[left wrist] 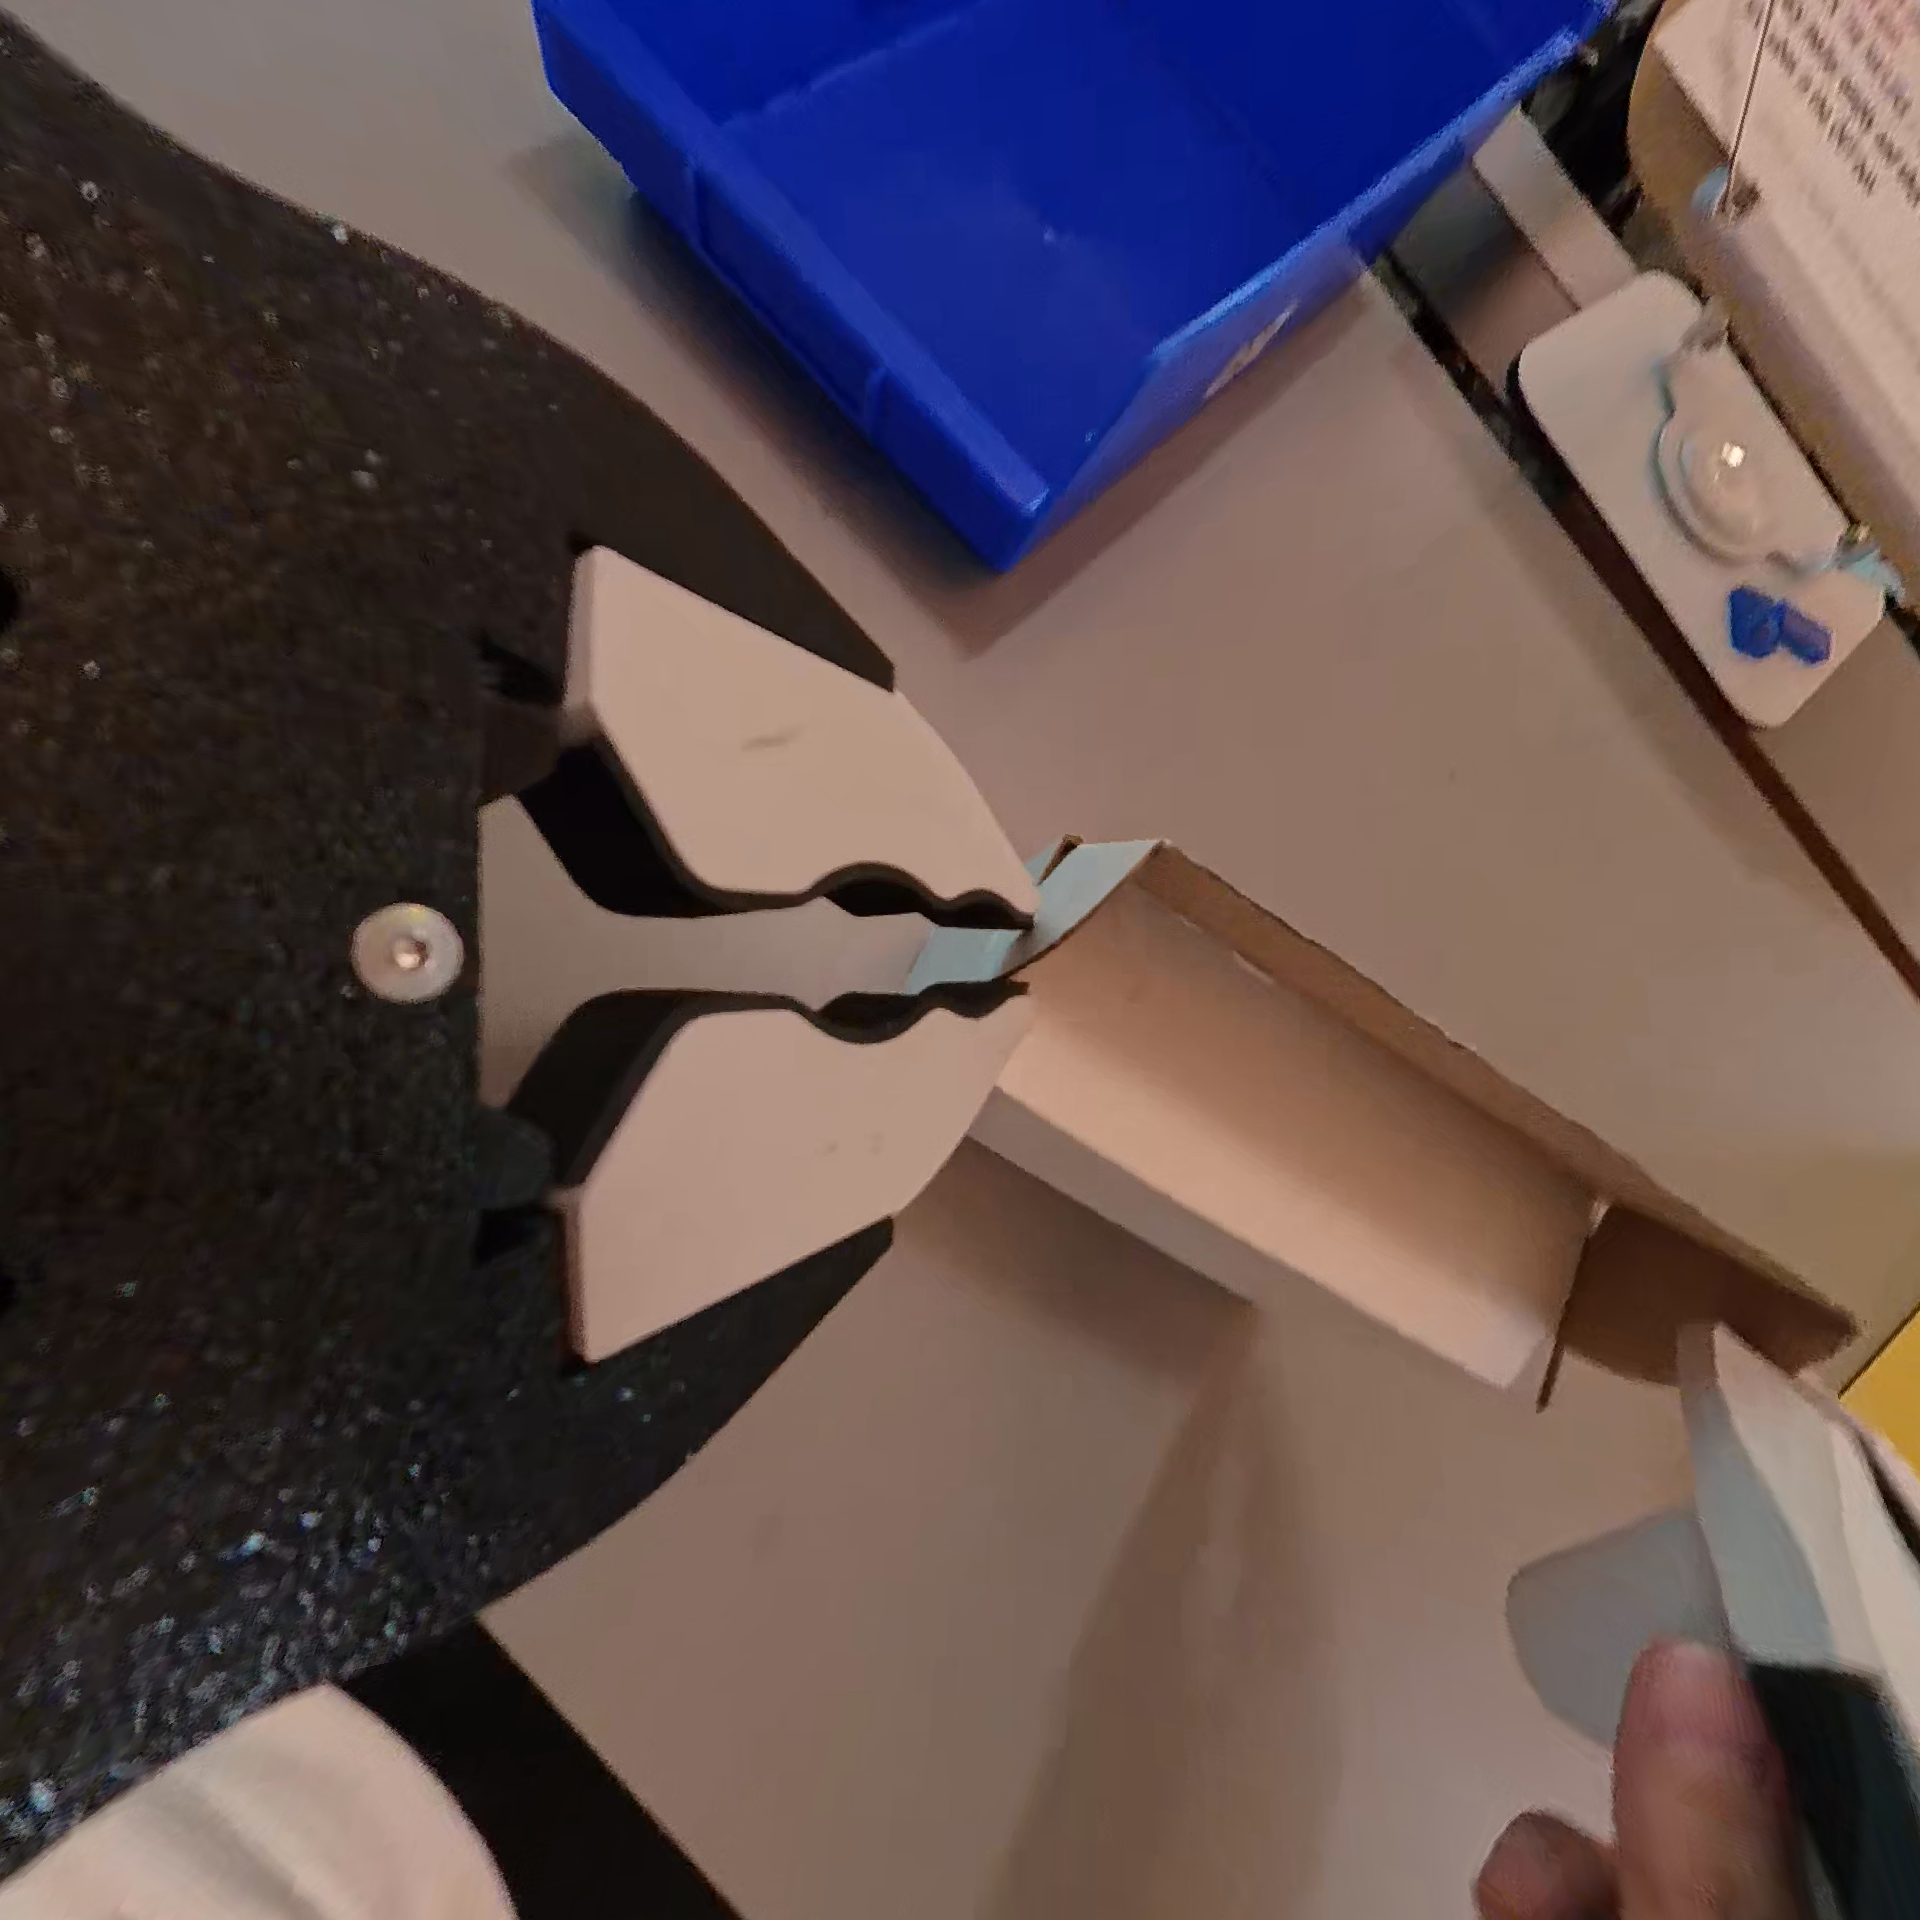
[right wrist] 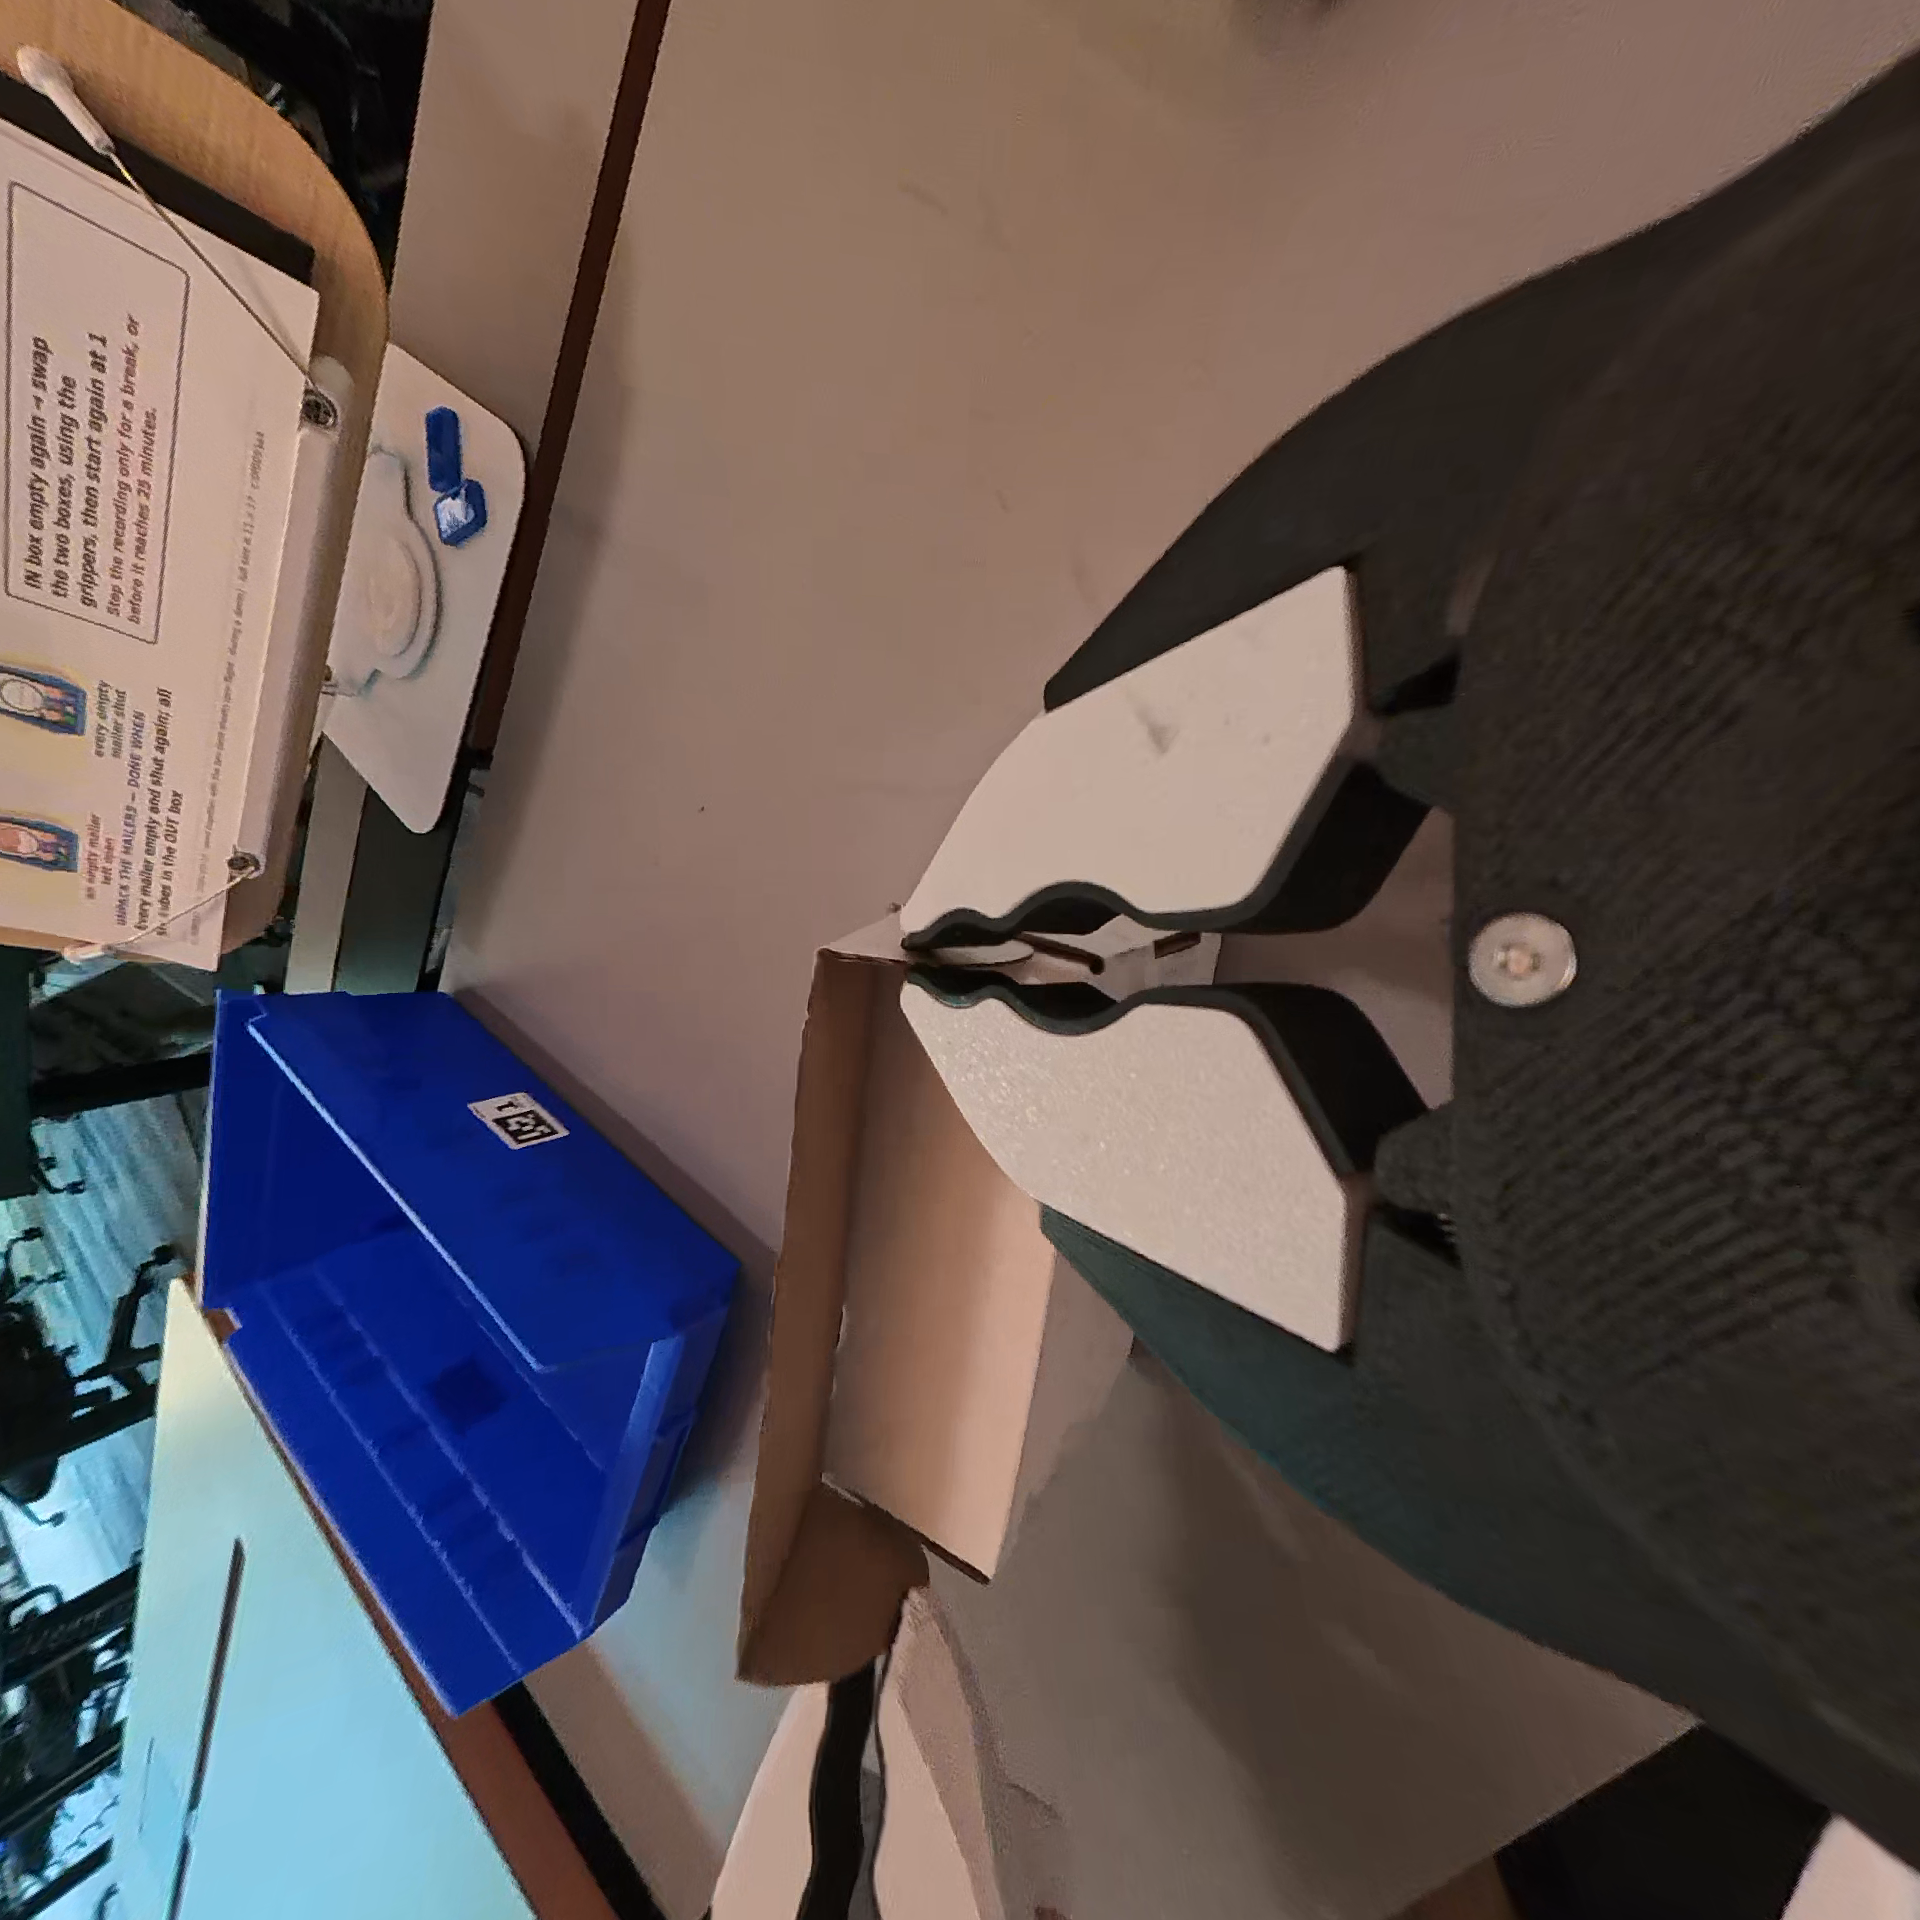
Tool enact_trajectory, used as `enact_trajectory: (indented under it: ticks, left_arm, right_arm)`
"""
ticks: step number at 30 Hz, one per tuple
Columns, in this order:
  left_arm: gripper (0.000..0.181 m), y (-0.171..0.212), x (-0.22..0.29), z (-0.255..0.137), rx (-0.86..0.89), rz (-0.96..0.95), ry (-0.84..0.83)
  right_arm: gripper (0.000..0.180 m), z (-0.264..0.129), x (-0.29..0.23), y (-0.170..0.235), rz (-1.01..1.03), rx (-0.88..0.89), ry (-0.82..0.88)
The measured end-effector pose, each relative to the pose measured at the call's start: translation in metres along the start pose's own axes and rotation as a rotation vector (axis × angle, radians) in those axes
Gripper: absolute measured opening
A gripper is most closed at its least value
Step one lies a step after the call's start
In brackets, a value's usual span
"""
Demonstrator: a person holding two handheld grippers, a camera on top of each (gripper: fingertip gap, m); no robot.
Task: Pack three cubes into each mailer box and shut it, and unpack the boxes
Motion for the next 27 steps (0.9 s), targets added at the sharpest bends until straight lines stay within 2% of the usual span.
enact_trajectory:
  ticks: [3,8,11,15,22,27]
  left_arm:
    - [0.006,0.0,-0.01,0.002,0.042,-0.061,-0.029]
    - [0.005,0.002,-0.023,0.0,0.169,-0.283,0.122]
    - [0.005,0.005,-0.034,-0.005,0.225,-0.373,0.169]
    - [0.006,0.008,-0.041,-0.008,0.267,-0.454,0.233]
    - [0.006,0.011,-0.038,-0.016,0.133,-0.245,0.117]
    - [0.006,0.012,-0.034,-0.02,0.083,-0.196,0.084]
  right_arm:
    - [0.006,-0.005,-0.007,0.003,-0.012,0.038,0.025]
    - [0.018,-0.013,-0.021,0.008,-0.055,0.067,0.085]
    - [0.006,-0.019,-0.033,0.01,-0.125,0.089,0.108]
    - [0.007,-0.02,-0.044,0.011,-0.198,0.107,0.16]
    - [0.006,-0.02,-0.05,0.013,-0.181,0.139,0.157]
    - [0.005,-0.022,-0.052,0.014,-0.196,0.157,0.17]
Point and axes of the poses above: each gripper's, where its closed fingertips meet, z out along the fingers, y out of its underside, x = y × z across the jaws, the point moved 4 cm from there along -z, back along the fingers, and after that the axes turned 13 degrees about y, right-handed, at the moved point
